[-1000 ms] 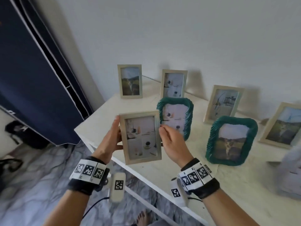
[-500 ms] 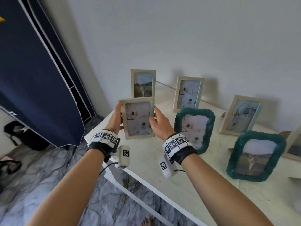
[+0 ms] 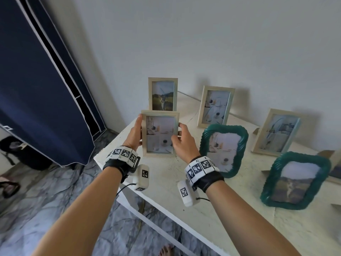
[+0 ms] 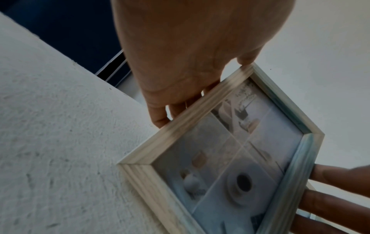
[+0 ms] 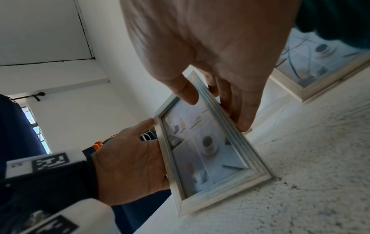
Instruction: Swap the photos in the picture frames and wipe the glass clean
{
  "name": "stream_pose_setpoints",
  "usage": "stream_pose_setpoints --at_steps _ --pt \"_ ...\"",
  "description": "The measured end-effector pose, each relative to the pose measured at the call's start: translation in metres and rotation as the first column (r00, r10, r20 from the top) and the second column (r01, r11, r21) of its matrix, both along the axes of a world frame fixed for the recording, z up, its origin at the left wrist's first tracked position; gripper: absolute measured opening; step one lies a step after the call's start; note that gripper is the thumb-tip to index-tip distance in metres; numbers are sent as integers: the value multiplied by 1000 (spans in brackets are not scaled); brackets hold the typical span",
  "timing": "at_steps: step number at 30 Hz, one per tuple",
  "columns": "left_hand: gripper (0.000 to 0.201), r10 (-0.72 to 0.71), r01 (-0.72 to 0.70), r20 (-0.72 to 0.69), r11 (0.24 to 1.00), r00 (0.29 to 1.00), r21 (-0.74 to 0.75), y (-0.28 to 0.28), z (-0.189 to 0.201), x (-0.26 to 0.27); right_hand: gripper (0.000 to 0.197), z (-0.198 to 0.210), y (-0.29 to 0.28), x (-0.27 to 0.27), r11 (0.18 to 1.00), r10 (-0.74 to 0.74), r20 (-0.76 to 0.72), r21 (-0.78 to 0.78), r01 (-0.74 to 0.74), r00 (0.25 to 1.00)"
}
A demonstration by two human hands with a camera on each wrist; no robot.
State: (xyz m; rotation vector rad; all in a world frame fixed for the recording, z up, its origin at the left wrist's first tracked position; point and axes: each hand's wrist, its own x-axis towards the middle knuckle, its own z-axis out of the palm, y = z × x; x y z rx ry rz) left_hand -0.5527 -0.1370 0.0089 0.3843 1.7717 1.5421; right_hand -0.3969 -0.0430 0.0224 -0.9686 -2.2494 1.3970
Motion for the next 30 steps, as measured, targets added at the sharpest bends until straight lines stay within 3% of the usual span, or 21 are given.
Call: stream_pose_setpoints --at_steps 6,11,15,17,19,20,23,25,28,30 --pt "71 -46 45 -41 999 998 -26 -2 -1 -3 59 17 11 2 1000 6 55 24 -8 998" --pt "82 -90 83 -76 992 993 -90 -11 4 -23 58 61 28 -15 982 -55 -87 174 69 995" --pt "71 -48 38 -146 996 988 -75 -7 24 -51 53 111 50 -38 978 -65 -160 183 95 985" --pt "65 -50 37 -187 997 981 -72 3 40 -66 51 130 69 -59 991 -70 -136 104 85 988" --pt "58 -73 49 -234 993 970 -106 17 56 -81 36 141 89 -83 997 -72 -116 -7 72 991" --pt "53 -93 61 -258 990 962 -131 25 62 -90 23 142 99 -94 997 -74 -81 -29 71 994" --pt "40 -144 89 -290 977 946 -193 50 76 -112 18 139 125 -119 992 -102 49 -68 105 994" --pt "44 -179 113 -285 965 942 -235 66 81 -121 14 139 133 -128 990 -126 133 -45 133 983" --pt "52 -275 183 -261 927 926 -328 83 83 -127 39 132 145 -137 994 -101 256 -22 110 961" --pt "57 -327 225 -236 900 915 -373 90 82 -129 45 127 147 -141 996 -64 288 -49 81 956"
